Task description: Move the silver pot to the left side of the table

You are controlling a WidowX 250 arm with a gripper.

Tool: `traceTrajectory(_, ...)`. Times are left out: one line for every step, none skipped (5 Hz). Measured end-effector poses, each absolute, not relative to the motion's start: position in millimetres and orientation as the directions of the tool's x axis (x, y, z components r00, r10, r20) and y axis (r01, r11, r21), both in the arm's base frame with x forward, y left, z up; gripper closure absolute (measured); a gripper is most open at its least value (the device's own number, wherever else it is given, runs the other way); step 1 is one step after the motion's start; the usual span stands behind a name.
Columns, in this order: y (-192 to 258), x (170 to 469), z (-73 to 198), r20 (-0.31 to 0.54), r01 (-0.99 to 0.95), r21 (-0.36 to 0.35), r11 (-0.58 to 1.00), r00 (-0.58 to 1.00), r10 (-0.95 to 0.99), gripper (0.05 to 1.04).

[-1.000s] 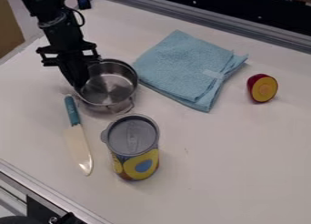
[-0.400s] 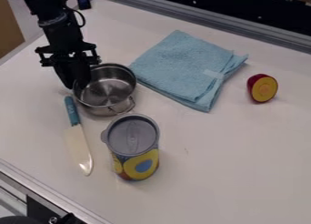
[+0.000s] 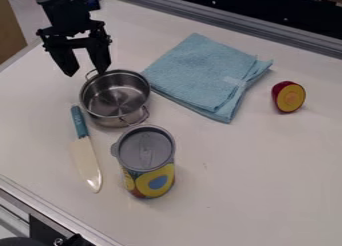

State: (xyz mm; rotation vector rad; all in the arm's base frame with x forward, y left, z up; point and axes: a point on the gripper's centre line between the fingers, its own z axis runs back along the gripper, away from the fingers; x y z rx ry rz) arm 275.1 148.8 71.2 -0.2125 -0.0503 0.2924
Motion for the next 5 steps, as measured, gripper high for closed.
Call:
traceTrajectory(142.5,276.8,95.2,0.040,-0.301,-0.211,0.930,0.948,0.316,0.086)
traceTrajectory(126.8,284.7,104.5,0.107,-0.318,-0.158,0.935,0.935,0.337,0.086)
traceTrajectory(101.5,301.4,104.3,0.129,-0.333,-0.108,0.937,0.930,0.345,0.086)
traceTrajectory(81.5,312.3,103.3,0.128,-0.360,-0.088,0.929,0.921,0.369,0.086)
traceTrajectory(68.8,323.8,99.7,0.122,-0.373,-0.081,0.924,0.917,0.380,0.086)
